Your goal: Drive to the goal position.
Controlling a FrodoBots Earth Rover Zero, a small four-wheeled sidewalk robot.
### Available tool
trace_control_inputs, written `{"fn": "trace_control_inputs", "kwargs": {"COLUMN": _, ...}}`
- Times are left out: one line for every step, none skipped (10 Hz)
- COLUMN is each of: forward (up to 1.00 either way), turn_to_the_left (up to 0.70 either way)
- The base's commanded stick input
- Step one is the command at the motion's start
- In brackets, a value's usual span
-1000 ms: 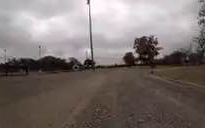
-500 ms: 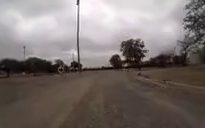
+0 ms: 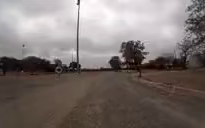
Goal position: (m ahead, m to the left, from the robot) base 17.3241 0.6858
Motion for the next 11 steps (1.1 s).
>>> {"fn": "trace_control_inputs", "kwargs": {"forward": 0.7, "turn_to_the_left": -0.01}}
{"fn": "trace_control_inputs", "kwargs": {"forward": 0.7, "turn_to_the_left": -0.01}}
{"fn": "trace_control_inputs", "kwargs": {"forward": 0.7, "turn_to_the_left": -0.01}}
{"fn": "trace_control_inputs", "kwargs": {"forward": 0.7, "turn_to_the_left": -0.01}}
{"fn": "trace_control_inputs", "kwargs": {"forward": 0.7, "turn_to_the_left": -0.01}}
{"fn": "trace_control_inputs", "kwargs": {"forward": 0.7, "turn_to_the_left": -0.01}}
{"fn": "trace_control_inputs", "kwargs": {"forward": 0.7, "turn_to_the_left": -0.01}}
{"fn": "trace_control_inputs", "kwargs": {"forward": 0.7, "turn_to_the_left": -0.01}}
{"fn": "trace_control_inputs", "kwargs": {"forward": 0.7, "turn_to_the_left": -0.01}}
{"fn": "trace_control_inputs", "kwargs": {"forward": 0.7, "turn_to_the_left": -0.01}}
{"fn": "trace_control_inputs", "kwargs": {"forward": 0.7, "turn_to_the_left": -0.01}}
